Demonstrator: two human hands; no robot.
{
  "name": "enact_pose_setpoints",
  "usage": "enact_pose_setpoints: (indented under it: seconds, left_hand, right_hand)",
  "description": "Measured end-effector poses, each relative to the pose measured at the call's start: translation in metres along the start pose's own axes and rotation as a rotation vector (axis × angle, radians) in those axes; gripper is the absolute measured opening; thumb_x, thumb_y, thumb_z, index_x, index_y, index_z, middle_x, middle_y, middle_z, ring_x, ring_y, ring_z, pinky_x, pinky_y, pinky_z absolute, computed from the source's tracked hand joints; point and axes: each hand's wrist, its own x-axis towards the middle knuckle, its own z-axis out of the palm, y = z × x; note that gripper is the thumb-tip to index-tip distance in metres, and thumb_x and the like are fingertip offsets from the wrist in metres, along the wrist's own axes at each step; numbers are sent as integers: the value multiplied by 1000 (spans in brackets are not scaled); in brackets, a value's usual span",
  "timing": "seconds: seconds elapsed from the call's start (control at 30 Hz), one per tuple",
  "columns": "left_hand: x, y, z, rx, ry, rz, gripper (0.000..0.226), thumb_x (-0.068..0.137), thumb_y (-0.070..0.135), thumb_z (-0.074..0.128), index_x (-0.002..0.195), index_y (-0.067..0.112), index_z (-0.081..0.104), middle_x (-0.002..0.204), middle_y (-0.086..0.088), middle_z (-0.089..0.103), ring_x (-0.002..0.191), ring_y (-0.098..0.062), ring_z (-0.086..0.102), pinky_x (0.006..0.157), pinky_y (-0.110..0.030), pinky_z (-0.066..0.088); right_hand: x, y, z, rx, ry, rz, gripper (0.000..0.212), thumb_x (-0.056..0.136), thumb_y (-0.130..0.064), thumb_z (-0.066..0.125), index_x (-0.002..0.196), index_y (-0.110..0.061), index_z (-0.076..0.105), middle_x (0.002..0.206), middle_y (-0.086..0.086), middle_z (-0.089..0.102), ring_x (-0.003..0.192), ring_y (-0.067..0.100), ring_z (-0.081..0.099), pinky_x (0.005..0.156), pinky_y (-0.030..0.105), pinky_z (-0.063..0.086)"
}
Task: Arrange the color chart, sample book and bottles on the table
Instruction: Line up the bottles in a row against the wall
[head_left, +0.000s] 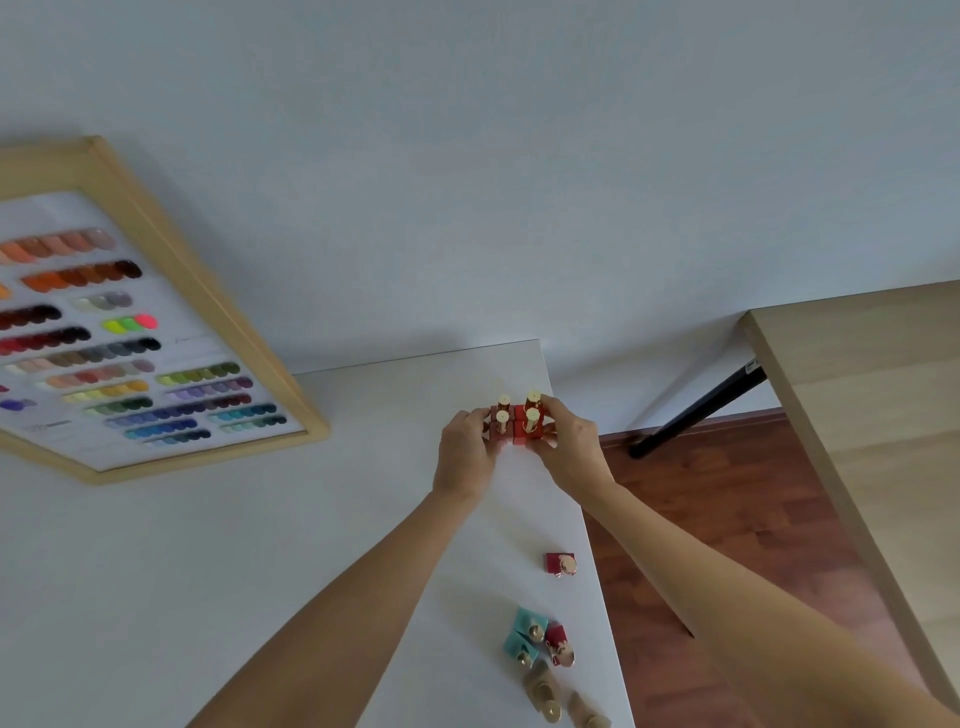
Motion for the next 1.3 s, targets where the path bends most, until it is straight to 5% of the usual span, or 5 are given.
enact_pose_setpoints:
  seconds: [0.27, 0.5, 0.8, 1.03, 1.3]
  left_hand:
    - [54, 12, 3, -73, 56, -28, 24, 85, 17, 70, 106, 6, 69, 96, -15, 68, 86, -24, 66, 79, -30, 54]
    - [93, 16, 4, -129, 102, -53, 13, 85, 13, 68, 93, 3, 70, 90, -13, 73, 84, -26, 67, 81, -41, 55]
    - [102, 11, 4, -58, 88, -65, 12, 86, 9, 65, 92, -1, 69, 90, -16, 72, 85, -28, 66, 81, -41, 54]
    - [68, 15, -11, -78, 3, -118, 37, 84, 5, 68, 119, -1, 58, 111, -19, 63, 103, -29, 65, 93, -33, 53]
    - [-36, -5, -29, -30, -209, 8, 40, 84, 10, 70, 123, 8, 61, 111, -12, 66, 87, -12, 59, 80, -17, 44]
  right_hand:
    - [56, -5, -4, 1, 68, -1, 41, 83, -4, 68, 123, -7, 57, 103, 11, 73, 93, 24, 68, 91, 31, 52]
    - [96, -7, -2, -22, 130, -30, 29, 82, -1, 66, 109, -9, 65, 90, 7, 74, 78, 18, 64, 70, 9, 40]
    - [102, -10, 0, 1, 151, -50, 27, 81, 0, 66, 106, -11, 66, 86, 3, 73, 75, 16, 63, 75, 22, 49]
    - [66, -8, -12, 9, 79, 101, 54, 87, -11, 67, 136, -6, 46, 125, 16, 62, 114, 27, 59, 99, 34, 48]
    - [-58, 19, -41, -89, 49, 74, 14, 85, -5, 64, 97, -11, 68, 95, 5, 71, 86, 18, 65, 82, 27, 53]
